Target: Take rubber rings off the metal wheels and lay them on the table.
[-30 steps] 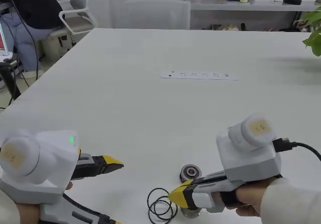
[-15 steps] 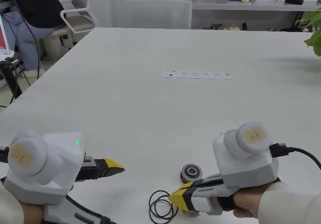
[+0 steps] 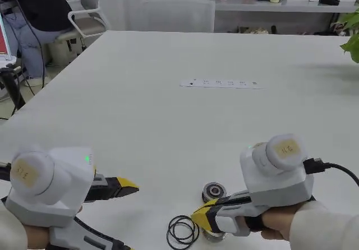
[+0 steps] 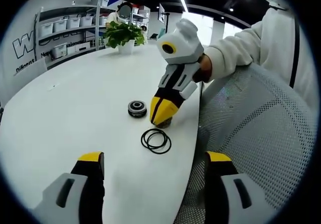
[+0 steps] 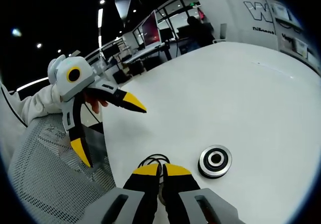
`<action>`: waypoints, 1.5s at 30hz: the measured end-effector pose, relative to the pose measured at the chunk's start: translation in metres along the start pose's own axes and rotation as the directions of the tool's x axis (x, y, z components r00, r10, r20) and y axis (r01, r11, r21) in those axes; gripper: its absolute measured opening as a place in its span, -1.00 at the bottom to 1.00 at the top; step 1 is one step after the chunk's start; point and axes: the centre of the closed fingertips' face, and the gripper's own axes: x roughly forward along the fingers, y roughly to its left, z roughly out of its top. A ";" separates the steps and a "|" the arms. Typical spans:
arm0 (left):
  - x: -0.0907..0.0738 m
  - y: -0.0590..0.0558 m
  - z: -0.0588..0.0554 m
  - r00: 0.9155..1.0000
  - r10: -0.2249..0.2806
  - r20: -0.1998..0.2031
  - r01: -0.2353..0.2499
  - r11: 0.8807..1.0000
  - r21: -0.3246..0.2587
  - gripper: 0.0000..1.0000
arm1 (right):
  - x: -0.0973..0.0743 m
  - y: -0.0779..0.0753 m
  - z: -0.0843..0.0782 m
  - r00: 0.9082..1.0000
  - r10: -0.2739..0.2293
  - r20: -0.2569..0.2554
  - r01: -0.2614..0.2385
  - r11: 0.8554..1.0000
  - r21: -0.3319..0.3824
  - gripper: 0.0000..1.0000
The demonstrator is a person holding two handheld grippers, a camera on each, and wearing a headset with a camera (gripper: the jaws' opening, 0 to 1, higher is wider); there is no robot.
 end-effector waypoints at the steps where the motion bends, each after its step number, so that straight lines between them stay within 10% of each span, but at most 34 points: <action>1: 0.000 0.000 0.000 1.000 0.000 -0.002 0.000 1.000 0.000 0.58 | -0.001 -0.001 0.001 1.000 -0.002 0.004 0.002 1.000 0.003 -1.00; 34: -0.002 0.002 0.006 0.999 0.022 0.023 -0.022 1.000 0.002 0.56 | -0.035 -0.048 0.030 0.981 -0.116 0.154 0.096 0.986 0.136 -1.00; 45: -0.012 0.007 0.042 0.988 0.044 0.146 -0.044 0.999 -0.003 0.55 | -0.036 -0.059 0.013 0.986 -0.142 0.090 0.131 0.985 0.114 -0.94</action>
